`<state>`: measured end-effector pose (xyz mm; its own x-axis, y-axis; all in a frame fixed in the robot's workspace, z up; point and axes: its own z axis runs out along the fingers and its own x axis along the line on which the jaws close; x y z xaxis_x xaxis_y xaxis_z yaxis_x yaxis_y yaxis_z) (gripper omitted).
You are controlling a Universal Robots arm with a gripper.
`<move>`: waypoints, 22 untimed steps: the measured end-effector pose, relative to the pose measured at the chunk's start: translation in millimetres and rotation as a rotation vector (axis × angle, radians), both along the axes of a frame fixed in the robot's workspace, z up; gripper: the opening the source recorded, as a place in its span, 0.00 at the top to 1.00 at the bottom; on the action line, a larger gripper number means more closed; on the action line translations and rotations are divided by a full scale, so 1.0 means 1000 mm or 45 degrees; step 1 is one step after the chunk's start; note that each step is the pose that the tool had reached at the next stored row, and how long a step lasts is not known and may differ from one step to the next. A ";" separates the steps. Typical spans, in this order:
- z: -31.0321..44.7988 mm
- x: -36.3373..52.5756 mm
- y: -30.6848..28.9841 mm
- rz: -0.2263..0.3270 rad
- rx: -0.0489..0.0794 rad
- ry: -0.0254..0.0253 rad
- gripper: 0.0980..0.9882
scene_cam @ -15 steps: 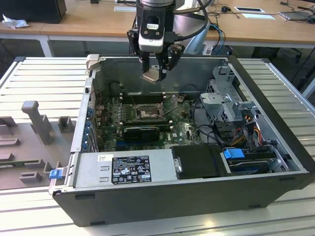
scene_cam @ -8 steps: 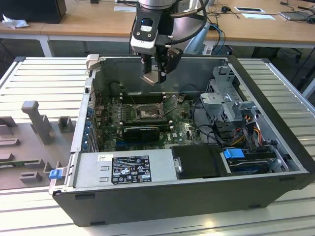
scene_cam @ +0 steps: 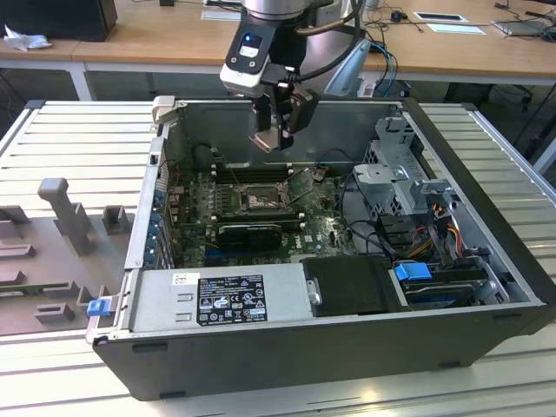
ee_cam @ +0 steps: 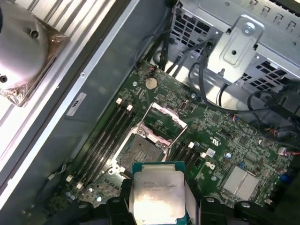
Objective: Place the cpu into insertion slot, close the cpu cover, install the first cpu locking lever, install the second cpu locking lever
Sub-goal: 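Place the cpu into insertion slot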
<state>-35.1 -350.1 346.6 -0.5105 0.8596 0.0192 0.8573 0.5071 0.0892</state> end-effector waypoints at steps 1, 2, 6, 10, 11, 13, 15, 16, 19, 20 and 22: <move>-0.0003 0.0000 0.0000 -0.011 0.000 -0.0001 0.52; -0.0008 0.0000 0.0000 -0.029 0.000 -0.0001 0.52; -0.0025 0.0000 0.0000 -0.113 0.000 0.0000 0.52; -0.0052 0.0000 0.0000 -0.218 0.000 0.0000 0.52; -0.0059 0.0000 0.0000 -0.241 0.000 0.0000 0.52; -0.0072 0.0000 0.0000 -0.281 0.000 0.0000 0.52; -0.0096 0.0000 0.0000 -0.323 0.000 0.0011 0.52; -0.0110 0.0001 0.0000 -0.343 0.000 0.0036 0.52; -0.0147 0.0010 0.0000 -0.376 -0.003 0.0139 0.52; -0.0166 0.0020 0.0000 -0.391 -0.006 0.0157 0.52; -0.0184 0.0026 0.0000 -0.406 -0.010 0.0152 0.52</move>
<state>-32.5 -350.1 328.3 -0.2149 0.9765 0.0166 0.9741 0.2131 0.0754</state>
